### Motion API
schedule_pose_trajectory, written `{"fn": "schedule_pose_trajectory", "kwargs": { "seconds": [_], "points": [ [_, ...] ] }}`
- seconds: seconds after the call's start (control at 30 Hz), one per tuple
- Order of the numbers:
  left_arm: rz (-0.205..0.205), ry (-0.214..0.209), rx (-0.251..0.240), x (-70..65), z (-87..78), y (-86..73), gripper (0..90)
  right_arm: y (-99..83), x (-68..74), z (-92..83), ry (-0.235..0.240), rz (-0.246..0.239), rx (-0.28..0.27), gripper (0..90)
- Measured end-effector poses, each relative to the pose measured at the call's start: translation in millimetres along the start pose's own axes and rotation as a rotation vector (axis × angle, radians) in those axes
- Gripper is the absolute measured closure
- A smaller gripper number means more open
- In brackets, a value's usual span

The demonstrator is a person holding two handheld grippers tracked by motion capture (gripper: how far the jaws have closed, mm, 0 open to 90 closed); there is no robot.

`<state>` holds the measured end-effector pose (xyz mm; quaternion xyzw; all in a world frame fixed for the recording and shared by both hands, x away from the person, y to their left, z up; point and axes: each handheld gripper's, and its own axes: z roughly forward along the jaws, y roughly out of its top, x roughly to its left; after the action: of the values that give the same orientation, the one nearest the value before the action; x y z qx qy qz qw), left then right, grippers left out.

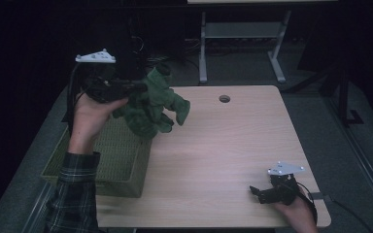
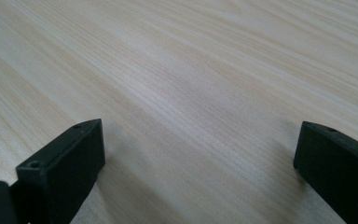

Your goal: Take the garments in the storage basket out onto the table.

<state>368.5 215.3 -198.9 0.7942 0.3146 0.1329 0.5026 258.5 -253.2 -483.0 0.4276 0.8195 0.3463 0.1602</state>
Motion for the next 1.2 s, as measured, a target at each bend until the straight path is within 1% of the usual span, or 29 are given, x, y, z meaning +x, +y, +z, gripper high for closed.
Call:
{"fn": "schedule_pose_trajectory", "kwargs": {
  "seconds": [0.37, 0.53, 0.73, 0.93, 1.2],
  "points": [
    [0.023, -0.057, 0.016, -24.7, 37.3, 4.6, 86.3, 0.0, 0.1, 0.0, 0.000, 0.001, 0.000, 1.5],
    [0.035, -0.072, 0.018, -36.3, 52.2, 5.5, 86.3, 0.0, -0.1, -0.1, 0.000, -0.001, -0.001, 1.5],
    [0.035, -0.101, 0.019, -48.1, 69.8, 4.0, 86.3, 0.0, -0.1, 0.0, 0.000, -0.001, -0.001, 1.5],
    [0.021, -0.136, 0.023, -58.6, 91.9, -5.7, 86.3, 0.0, -0.1, 0.0, -0.001, -0.001, -0.001, 1.5],
    [0.011, -0.168, 0.046, -72.3, 121.8, -20.4, 86.3, 0.0, 0.0, 0.0, 0.000, -0.001, -0.001, 1.5]
  ]
}}
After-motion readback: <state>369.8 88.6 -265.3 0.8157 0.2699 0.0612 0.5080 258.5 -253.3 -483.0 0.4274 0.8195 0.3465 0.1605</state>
